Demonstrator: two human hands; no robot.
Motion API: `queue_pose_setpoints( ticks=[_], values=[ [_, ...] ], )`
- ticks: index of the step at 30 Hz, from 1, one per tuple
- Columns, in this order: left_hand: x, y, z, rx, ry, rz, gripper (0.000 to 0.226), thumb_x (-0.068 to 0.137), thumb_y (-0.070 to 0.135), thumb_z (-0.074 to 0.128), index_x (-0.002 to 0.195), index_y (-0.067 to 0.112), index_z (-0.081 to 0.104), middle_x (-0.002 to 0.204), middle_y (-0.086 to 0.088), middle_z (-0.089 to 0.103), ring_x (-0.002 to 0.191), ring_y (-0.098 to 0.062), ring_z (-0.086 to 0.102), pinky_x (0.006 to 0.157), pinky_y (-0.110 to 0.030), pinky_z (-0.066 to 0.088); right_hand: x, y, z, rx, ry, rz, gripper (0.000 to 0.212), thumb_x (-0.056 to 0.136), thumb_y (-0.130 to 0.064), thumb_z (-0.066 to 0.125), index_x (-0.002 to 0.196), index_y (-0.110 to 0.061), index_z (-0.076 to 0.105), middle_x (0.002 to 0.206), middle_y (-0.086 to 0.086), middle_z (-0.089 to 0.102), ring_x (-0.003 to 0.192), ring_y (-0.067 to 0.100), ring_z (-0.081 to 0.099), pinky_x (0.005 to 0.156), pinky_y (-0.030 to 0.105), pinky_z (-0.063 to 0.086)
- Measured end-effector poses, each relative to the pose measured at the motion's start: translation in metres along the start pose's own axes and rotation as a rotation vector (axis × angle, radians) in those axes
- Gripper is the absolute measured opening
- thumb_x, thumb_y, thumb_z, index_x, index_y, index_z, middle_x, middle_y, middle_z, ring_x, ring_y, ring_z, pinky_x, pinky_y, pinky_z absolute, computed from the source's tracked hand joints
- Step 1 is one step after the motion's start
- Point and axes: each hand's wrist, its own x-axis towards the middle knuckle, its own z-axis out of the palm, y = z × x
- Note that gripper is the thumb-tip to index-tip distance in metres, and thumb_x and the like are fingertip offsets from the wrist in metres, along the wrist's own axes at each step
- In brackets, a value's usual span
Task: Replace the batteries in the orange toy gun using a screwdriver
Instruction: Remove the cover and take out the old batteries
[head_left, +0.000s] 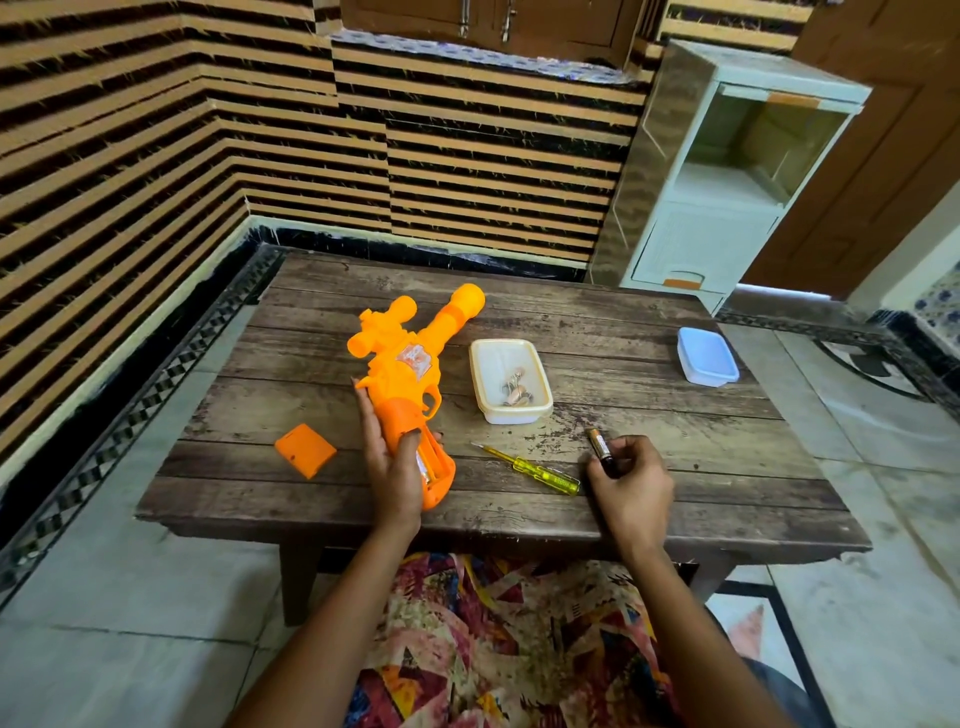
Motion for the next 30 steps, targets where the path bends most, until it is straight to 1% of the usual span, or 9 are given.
queue_pose_setpoints(
  ticks=[4,7,10,16,22,24,26,28,30],
  values=[
    [-0.001,0.0,-0.001,0.078,0.003,0.043,0.072,0.077,0.019,0.05,0.131,0.053,0.017,0.145,-0.004,0.038,0.075,-0.019,0.066,0.065,-0.032,0.056,0.0,0.001,0.0,0.004,-0.004,0.0,0.019,0.075,-0.019,0.072,0.088,-0.018,0.058,0.085,0.002,0.068,0.079,0.02,0.064,0.074,0.029,0.048],
    [-0.001,0.0,-0.003,0.122,0.01,0.038,0.07,0.074,0.033,0.057,0.126,0.067,0.023,0.148,-0.001,0.034,0.109,-0.043,0.055,0.083,-0.053,0.052,0.001,0.002,0.001,-0.001,0.009,0.003,0.02,0.075,-0.018,0.073,0.088,-0.018,0.058,0.086,0.005,0.067,0.078,0.02,0.063,0.074,0.026,0.046],
    [0.0,-0.003,-0.005,0.154,0.024,0.018,0.068,0.072,0.041,0.057,0.122,0.073,0.024,0.15,0.001,0.032,0.124,-0.045,0.043,0.094,-0.063,0.042,0.002,0.002,0.001,-0.019,0.037,-0.025,0.021,0.073,-0.015,0.074,0.089,-0.012,0.06,0.087,0.01,0.064,0.073,0.018,0.057,0.072,0.021,0.039],
    [0.003,-0.009,-0.007,0.088,0.026,-0.065,0.07,0.072,0.044,0.057,0.125,0.071,0.021,0.15,-0.001,0.032,0.125,-0.048,0.04,0.097,-0.065,0.037,0.001,0.001,0.0,-0.004,0.037,-0.015,0.019,0.075,-0.013,0.073,0.088,-0.012,0.059,0.088,0.009,0.064,0.075,0.021,0.06,0.073,0.023,0.041],
    [0.003,-0.008,-0.007,0.075,0.021,-0.038,0.071,0.072,0.042,0.057,0.125,0.071,0.021,0.15,-0.001,0.032,0.125,-0.048,0.041,0.097,-0.064,0.038,-0.005,-0.003,-0.005,0.044,0.041,-0.002,0.017,0.075,-0.01,0.07,0.082,-0.016,0.055,0.077,0.005,0.064,0.07,0.02,0.06,0.071,0.026,0.044],
    [0.002,-0.004,-0.006,0.049,0.015,-0.033,0.069,0.074,0.042,0.057,0.125,0.071,0.022,0.15,-0.001,0.033,0.121,-0.046,0.046,0.093,-0.06,0.044,-0.006,-0.004,-0.006,0.041,0.035,-0.008,0.018,0.075,-0.01,0.07,0.083,-0.015,0.055,0.076,0.005,0.063,0.069,0.02,0.058,0.068,0.023,0.04],
    [0.0,0.0,-0.002,0.006,0.0,-0.036,0.071,0.076,0.033,0.056,0.129,0.064,0.02,0.148,-0.002,0.035,0.104,-0.04,0.058,0.08,-0.046,0.055,-0.006,-0.005,-0.008,0.05,0.03,0.009,0.02,0.075,-0.011,0.072,0.084,-0.015,0.054,0.074,0.004,0.063,0.067,0.017,0.057,0.065,0.019,0.037],
    [0.0,0.0,-0.001,-0.046,-0.011,-0.031,0.074,0.077,0.022,0.051,0.134,0.053,0.015,0.146,-0.006,0.036,0.082,-0.027,0.063,0.065,-0.03,0.056,-0.006,-0.005,-0.009,0.057,0.03,0.013,0.021,0.074,-0.013,0.074,0.085,-0.013,0.055,0.074,0.005,0.064,0.065,0.016,0.056,0.06,0.014,0.033],
    [-0.001,0.0,-0.001,-0.064,-0.007,-0.025,0.075,0.077,0.019,0.048,0.135,0.049,0.012,0.147,-0.01,0.035,0.079,-0.026,0.062,0.06,-0.023,0.054,-0.005,-0.004,-0.009,0.046,0.026,0.004,0.023,0.073,-0.014,0.075,0.085,-0.013,0.056,0.077,0.007,0.065,0.064,0.014,0.056,0.059,0.012,0.032]
  ],
)
